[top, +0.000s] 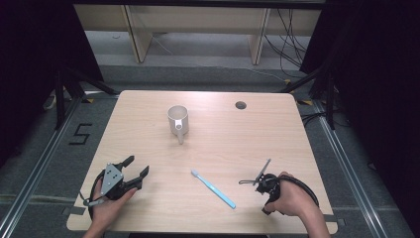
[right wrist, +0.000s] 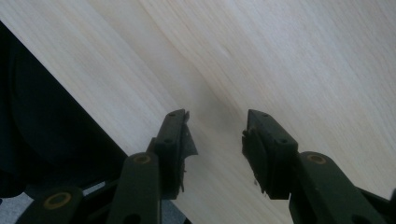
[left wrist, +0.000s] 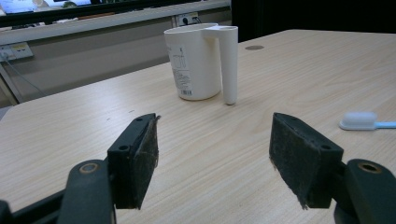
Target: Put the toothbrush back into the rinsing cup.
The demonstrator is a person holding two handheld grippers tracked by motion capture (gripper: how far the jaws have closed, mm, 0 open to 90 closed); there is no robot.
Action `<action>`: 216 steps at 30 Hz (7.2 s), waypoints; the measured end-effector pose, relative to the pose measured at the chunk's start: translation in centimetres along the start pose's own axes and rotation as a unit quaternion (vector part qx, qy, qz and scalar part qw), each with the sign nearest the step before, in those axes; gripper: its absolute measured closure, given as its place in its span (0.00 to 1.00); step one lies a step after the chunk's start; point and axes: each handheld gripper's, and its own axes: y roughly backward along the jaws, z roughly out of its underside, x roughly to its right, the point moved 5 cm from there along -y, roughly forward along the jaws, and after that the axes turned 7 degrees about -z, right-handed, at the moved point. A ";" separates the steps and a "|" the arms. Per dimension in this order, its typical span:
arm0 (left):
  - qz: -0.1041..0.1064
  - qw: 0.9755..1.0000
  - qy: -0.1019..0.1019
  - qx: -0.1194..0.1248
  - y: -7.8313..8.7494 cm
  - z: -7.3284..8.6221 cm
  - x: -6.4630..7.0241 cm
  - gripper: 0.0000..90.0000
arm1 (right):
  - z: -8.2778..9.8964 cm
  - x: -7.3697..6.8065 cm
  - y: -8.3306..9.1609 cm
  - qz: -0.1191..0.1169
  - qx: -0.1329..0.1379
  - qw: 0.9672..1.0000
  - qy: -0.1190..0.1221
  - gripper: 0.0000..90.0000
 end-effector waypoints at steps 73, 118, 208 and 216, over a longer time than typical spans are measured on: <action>0.003 1.000 0.005 0.002 0.0 0.0 -0.1 0.36 | -13.7 -5.2 -3.2 0.014 -0.022 0.999 0.037 0.77; 0.005 1.000 0.005 0.003 0.0 0.0 0.0 0.36 | -13.0 -5.0 -0.6 0.017 0.058 0.998 0.018 0.88; 0.143 0.987 0.075 0.019 -1.2 -6.3 4.1 0.36 | -15.4 -5.7 0.7 0.040 0.538 0.839 0.069 0.88; 0.194 0.977 0.083 0.018 -2.5 -8.5 6.5 0.41 | -16.2 -6.7 0.3 0.026 0.544 0.836 0.066 0.88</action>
